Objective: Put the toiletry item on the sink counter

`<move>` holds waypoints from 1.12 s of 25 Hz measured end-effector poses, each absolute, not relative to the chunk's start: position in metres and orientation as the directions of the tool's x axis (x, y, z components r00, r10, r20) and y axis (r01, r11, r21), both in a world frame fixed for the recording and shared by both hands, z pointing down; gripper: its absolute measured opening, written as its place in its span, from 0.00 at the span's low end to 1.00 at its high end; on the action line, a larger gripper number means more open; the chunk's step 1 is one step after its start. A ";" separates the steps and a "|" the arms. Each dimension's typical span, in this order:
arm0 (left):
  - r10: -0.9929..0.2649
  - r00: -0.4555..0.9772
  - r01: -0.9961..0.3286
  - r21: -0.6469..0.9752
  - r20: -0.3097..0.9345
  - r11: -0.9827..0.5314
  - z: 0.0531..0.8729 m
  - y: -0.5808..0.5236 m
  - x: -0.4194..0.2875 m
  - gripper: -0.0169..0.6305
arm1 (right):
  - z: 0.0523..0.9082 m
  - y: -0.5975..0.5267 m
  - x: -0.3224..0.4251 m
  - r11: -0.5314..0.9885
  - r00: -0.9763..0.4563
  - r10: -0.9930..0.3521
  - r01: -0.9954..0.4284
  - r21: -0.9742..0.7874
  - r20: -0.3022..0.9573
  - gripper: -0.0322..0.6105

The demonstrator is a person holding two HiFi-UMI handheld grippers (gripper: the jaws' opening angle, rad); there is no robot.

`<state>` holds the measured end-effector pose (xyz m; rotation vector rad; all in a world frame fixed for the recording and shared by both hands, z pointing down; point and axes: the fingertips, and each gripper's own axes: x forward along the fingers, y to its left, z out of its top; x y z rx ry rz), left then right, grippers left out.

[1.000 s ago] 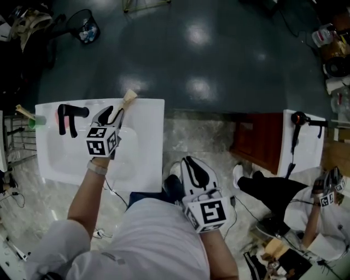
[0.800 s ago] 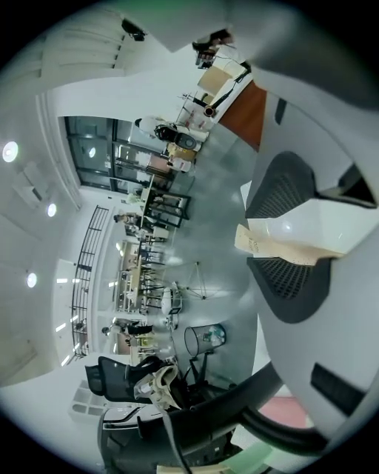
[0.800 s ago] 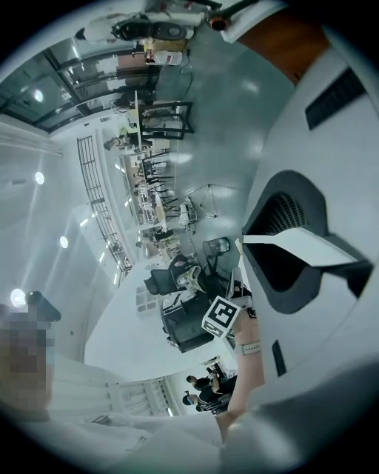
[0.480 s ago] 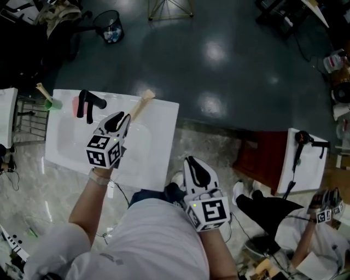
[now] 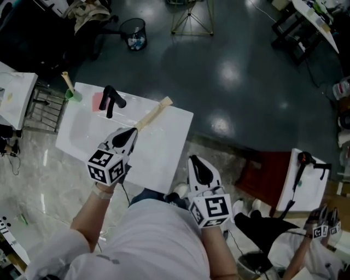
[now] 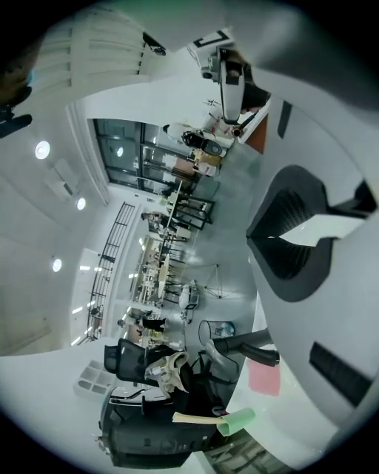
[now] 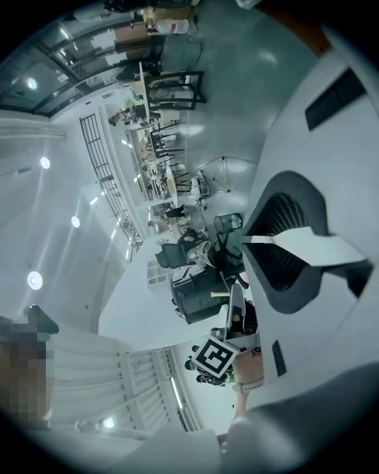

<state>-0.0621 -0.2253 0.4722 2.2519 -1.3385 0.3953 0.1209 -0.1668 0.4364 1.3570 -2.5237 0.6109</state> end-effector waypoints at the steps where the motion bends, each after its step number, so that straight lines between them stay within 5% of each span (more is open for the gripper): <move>1: -0.739 0.478 -0.878 0.261 0.474 -0.400 0.467 -0.218 -0.064 0.05 | 0.434 -0.167 0.116 0.500 -0.564 -0.741 -0.826 -0.260 0.364 0.11; 28: -0.886 0.311 -0.933 0.290 0.345 -0.214 0.375 -0.086 -0.146 0.05 | 0.384 -0.127 -0.001 0.769 -0.798 -0.542 -0.597 -0.230 0.263 0.11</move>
